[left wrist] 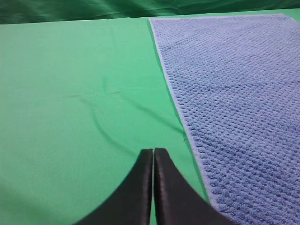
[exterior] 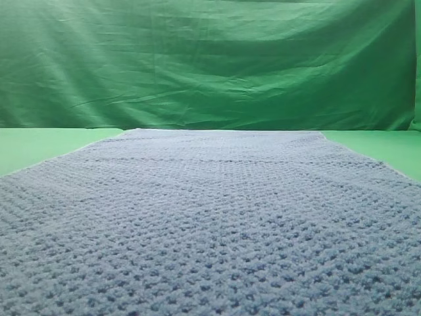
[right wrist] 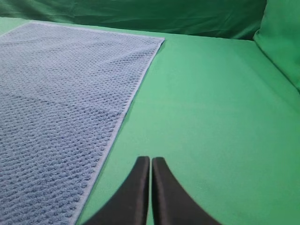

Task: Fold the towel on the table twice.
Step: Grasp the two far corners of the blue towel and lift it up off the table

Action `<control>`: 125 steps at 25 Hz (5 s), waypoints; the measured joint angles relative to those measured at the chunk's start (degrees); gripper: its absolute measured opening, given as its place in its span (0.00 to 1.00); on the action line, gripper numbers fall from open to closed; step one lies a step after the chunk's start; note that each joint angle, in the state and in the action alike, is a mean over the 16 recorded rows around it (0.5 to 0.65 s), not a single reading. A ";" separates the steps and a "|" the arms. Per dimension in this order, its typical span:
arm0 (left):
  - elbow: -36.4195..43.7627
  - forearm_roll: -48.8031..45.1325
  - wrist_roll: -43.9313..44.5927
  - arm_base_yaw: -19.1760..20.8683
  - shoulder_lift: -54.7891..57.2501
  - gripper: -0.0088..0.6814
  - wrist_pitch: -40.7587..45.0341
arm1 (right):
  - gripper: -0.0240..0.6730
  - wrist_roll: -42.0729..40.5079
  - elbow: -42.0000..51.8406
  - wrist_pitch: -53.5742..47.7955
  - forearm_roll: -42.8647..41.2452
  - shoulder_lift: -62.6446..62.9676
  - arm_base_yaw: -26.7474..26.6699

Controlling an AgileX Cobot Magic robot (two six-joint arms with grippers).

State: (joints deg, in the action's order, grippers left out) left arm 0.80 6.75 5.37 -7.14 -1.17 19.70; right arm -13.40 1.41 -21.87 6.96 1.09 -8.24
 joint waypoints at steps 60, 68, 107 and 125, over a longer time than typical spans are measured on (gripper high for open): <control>-5.67 16.93 1.32 0.00 4.08 0.01 -10.85 | 0.03 0.14 -11.42 13.20 4.48 -8.58 0.00; -13.51 16.99 5.83 0.00 15.31 0.01 -6.61 | 0.03 0.03 -25.99 -0.67 4.88 -25.26 0.00; -45.73 12.09 9.18 0.00 60.72 0.01 17.04 | 0.03 5.75 -49.26 -31.67 0.00 -58.74 -1.94; -67.97 11.99 11.29 -0.36 100.33 0.01 20.06 | 0.04 10.23 -62.20 -26.53 1.20 -93.01 -6.68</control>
State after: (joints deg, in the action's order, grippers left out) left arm -67.17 18.74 16.66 -7.50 99.16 39.76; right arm -3.17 -60.78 -48.40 8.16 -91.92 -14.92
